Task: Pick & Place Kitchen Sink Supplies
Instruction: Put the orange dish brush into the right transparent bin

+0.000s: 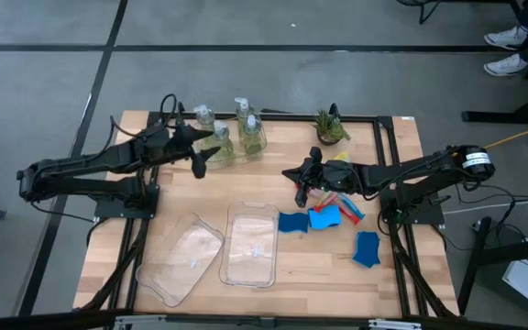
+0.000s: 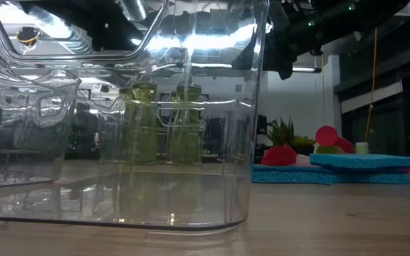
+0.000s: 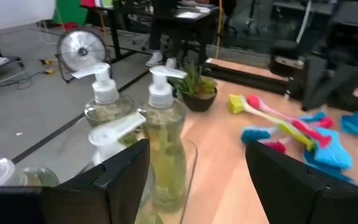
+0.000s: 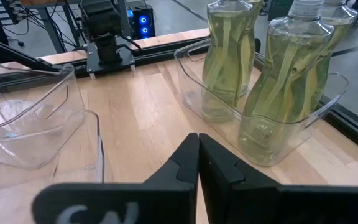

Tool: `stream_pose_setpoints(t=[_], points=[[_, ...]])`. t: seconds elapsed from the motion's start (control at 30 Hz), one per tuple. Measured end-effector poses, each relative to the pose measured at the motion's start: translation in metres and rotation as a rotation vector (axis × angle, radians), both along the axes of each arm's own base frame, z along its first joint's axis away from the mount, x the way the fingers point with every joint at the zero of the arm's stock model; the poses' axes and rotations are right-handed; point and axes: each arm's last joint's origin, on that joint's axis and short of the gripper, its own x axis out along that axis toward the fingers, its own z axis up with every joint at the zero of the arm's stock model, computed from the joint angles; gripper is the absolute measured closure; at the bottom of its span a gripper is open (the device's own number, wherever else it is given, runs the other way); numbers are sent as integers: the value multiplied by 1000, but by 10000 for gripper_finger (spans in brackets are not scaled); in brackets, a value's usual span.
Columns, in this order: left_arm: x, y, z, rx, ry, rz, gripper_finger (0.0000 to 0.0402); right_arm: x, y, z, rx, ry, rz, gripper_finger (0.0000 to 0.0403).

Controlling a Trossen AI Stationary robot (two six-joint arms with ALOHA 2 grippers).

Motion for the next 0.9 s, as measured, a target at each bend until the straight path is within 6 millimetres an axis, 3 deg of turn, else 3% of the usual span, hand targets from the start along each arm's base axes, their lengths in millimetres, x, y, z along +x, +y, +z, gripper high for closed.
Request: stream_pose_setpoints(t=[0.13, 0.33, 0.63, 0.77, 0.9], points=[[-8, -6, -4, -1, 32, -22, 142, 0, 0, 0, 0, 0, 0, 392], [-16, -11, -31, -18, 100, -36, 142, 0, 0, 0, 0, 0, 0, 392], [-19, -14, -73, -262, 117, -10, 142, 0, 0, 0, 15, -6, -5, 392], [-21, -19, -99, -215, 184, -69, 142, 0, 0, 0, 20, -8, -7, 392], [-24, -24, -113, -159, 73, -159, 142, 0, 0, 0, 44, -16, -14, 392]])
